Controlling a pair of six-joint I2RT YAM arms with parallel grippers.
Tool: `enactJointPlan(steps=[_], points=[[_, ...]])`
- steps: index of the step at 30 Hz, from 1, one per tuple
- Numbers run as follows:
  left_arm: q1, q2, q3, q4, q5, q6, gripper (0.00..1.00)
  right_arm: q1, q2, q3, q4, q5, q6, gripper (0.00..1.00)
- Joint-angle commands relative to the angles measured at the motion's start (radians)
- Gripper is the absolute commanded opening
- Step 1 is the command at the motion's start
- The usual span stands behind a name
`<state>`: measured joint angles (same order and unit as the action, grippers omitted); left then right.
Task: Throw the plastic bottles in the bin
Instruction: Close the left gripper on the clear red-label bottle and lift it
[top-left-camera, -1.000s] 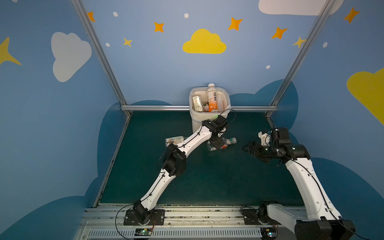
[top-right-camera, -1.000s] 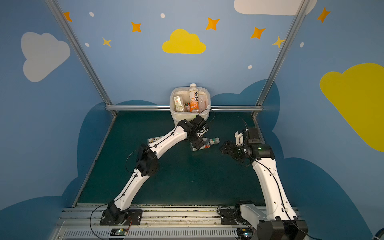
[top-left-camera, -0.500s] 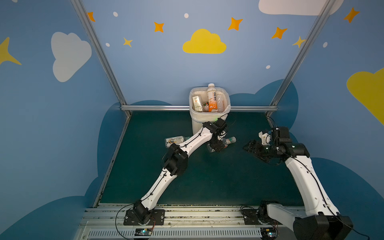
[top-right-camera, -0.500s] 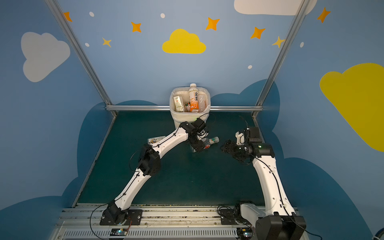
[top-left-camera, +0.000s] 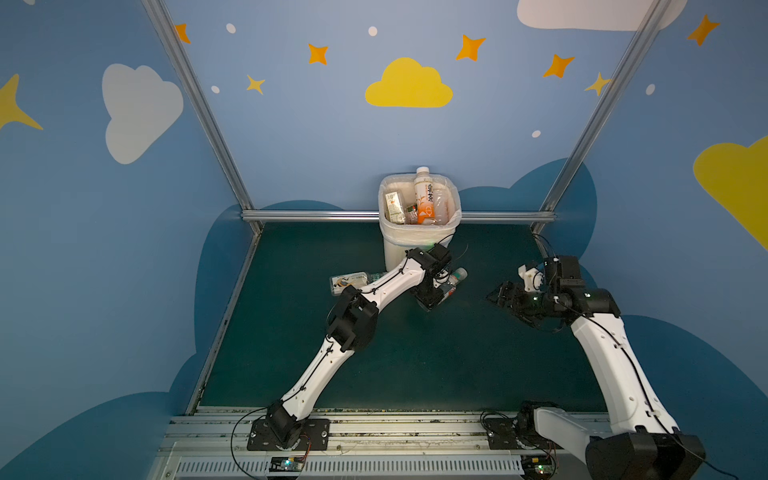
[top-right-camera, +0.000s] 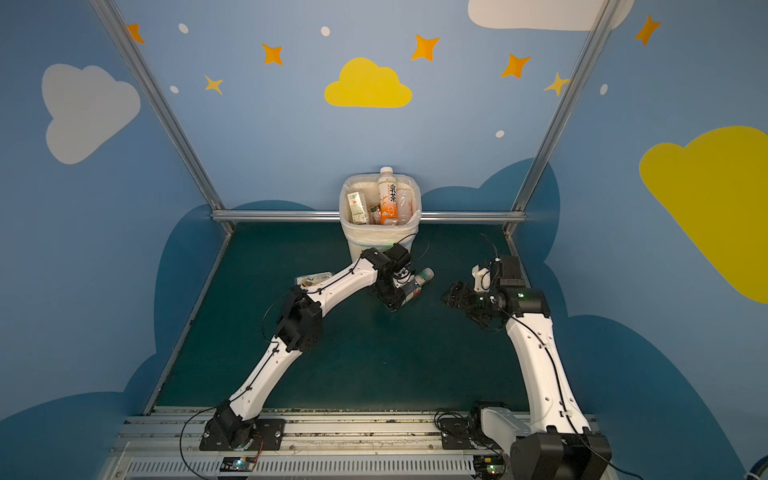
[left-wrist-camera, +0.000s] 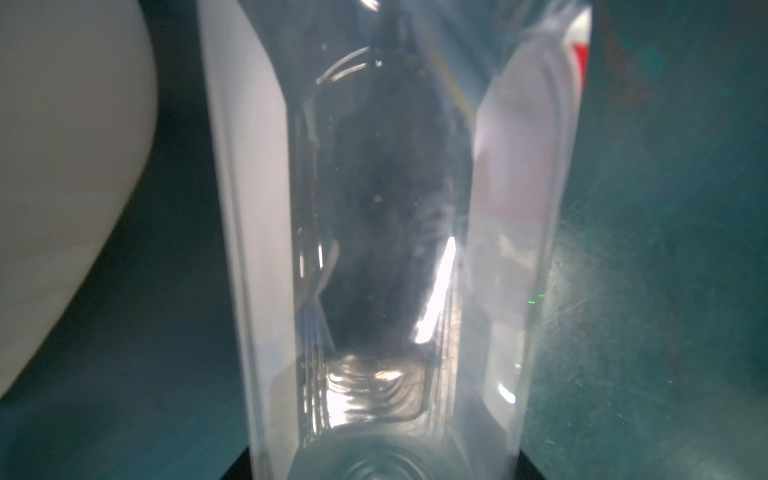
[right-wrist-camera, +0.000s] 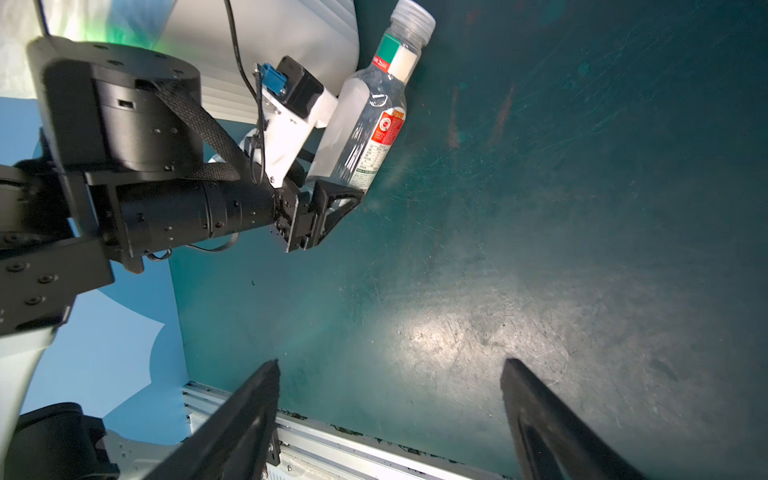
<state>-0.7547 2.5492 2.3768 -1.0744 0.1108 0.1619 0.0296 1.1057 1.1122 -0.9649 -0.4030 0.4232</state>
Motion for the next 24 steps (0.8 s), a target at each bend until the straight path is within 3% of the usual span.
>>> enactJointPlan(steps=[1,11,18,24], points=[[-0.003,-0.053,-0.031,0.024,-0.019,-0.033,0.53,-0.005,-0.033,-0.014,-0.010,-0.011,0.001,0.84],[-0.026,-0.238,-0.175,0.007,-0.013,-0.061,0.53,-0.017,-0.067,-0.044,-0.006,-0.016,0.006,0.84],[-0.101,-0.438,-0.342,-0.012,0.014,-0.056,0.52,-0.020,-0.079,-0.058,0.008,-0.018,0.019,0.84],[-0.162,-0.596,-0.348,-0.020,-0.009,-0.098,0.51,-0.020,-0.086,-0.064,0.022,-0.019,0.034,0.84]])
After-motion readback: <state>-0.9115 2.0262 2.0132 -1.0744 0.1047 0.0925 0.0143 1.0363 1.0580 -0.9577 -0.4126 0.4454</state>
